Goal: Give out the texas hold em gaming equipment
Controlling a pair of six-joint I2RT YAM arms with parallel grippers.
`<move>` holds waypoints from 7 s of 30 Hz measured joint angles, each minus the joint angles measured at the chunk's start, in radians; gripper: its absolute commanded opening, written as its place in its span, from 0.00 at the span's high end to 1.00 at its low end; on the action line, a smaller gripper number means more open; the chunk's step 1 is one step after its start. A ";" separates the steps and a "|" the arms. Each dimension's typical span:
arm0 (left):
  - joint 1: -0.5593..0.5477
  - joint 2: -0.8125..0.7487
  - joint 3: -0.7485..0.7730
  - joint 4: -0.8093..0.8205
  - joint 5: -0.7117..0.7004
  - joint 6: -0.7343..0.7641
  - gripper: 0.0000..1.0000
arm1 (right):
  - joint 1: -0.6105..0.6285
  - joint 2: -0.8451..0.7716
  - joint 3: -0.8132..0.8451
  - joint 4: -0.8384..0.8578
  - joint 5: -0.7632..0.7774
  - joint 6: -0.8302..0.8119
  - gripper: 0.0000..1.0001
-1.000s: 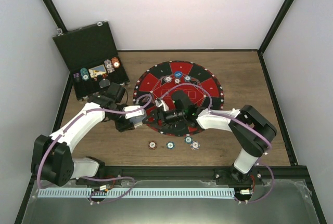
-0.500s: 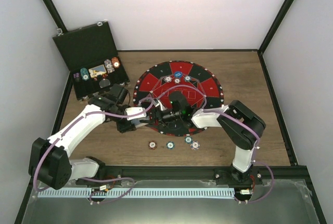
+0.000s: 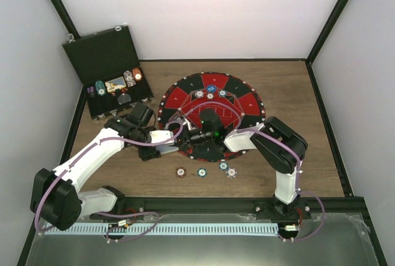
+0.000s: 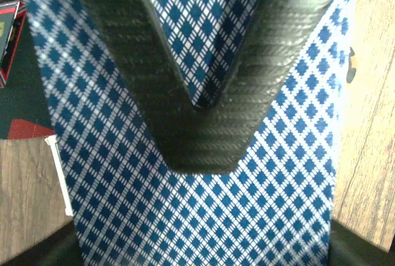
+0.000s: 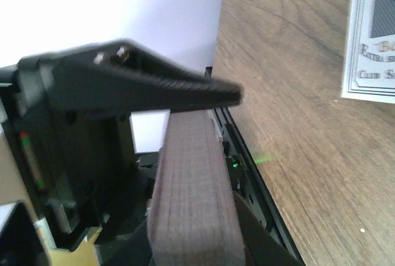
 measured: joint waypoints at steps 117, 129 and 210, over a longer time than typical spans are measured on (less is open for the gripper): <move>0.034 -0.119 -0.070 0.073 0.169 0.016 0.86 | 0.008 -0.117 0.084 -0.380 -0.001 -0.230 0.44; 0.046 -0.114 -0.066 0.069 0.168 0.016 0.87 | -0.003 -0.091 0.077 -0.381 0.000 -0.241 0.49; 0.060 -0.114 -0.058 0.062 0.164 0.023 0.87 | -0.048 -0.336 -0.027 -0.526 0.103 -0.251 0.96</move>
